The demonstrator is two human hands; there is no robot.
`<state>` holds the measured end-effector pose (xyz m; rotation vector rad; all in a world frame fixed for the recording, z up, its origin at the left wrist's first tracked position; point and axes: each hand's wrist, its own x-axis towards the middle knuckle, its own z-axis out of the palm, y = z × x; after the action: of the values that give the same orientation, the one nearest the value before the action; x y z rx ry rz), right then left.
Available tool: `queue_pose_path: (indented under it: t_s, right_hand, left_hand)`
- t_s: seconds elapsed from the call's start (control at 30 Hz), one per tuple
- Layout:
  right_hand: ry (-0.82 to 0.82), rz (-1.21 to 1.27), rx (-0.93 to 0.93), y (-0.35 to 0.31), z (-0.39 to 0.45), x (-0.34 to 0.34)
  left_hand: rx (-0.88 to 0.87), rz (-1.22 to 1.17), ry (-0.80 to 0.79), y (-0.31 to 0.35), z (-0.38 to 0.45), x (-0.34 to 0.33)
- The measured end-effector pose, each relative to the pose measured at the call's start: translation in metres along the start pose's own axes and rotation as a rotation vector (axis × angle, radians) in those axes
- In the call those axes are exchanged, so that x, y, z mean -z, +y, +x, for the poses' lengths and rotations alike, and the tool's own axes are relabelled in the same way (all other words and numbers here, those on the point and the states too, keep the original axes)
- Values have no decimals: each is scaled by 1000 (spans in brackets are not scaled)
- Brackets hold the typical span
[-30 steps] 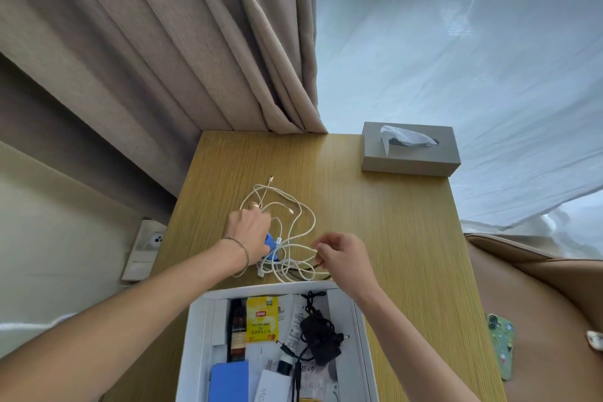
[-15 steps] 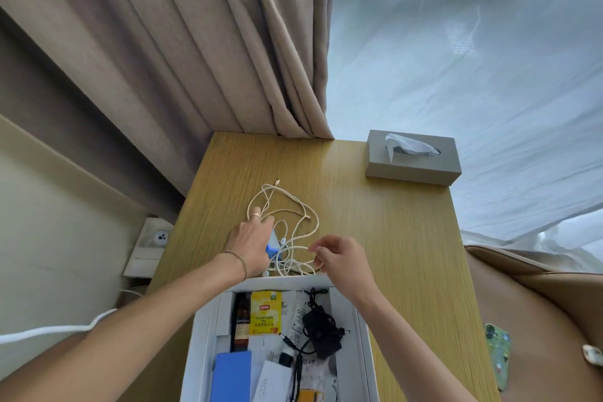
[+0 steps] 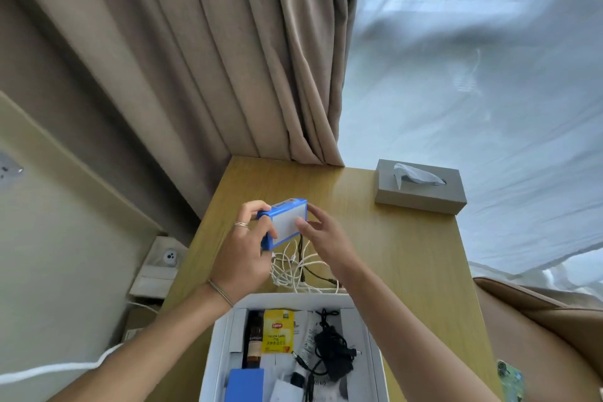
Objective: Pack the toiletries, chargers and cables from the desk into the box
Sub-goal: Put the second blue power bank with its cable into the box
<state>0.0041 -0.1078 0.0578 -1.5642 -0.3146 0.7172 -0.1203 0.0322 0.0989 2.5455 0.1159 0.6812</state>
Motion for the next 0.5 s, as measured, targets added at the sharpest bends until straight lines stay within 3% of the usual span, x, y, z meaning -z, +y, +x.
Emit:
queue_pose_path:
  t_s: [0.2, 0.4, 0.5]
  right_hand:
    - [-12, 123, 117, -22, 7, -22]
    - [-174, -26, 264, -43, -3, -39]
    - [-248, -155, 328, -46, -8, -50]
  left_hand:
    - [271, -237, 128, 3, -12, 13]
    - [633, -698, -93, -9, -10, 49]
    - [628, -626, -173, -10, -9, 55]
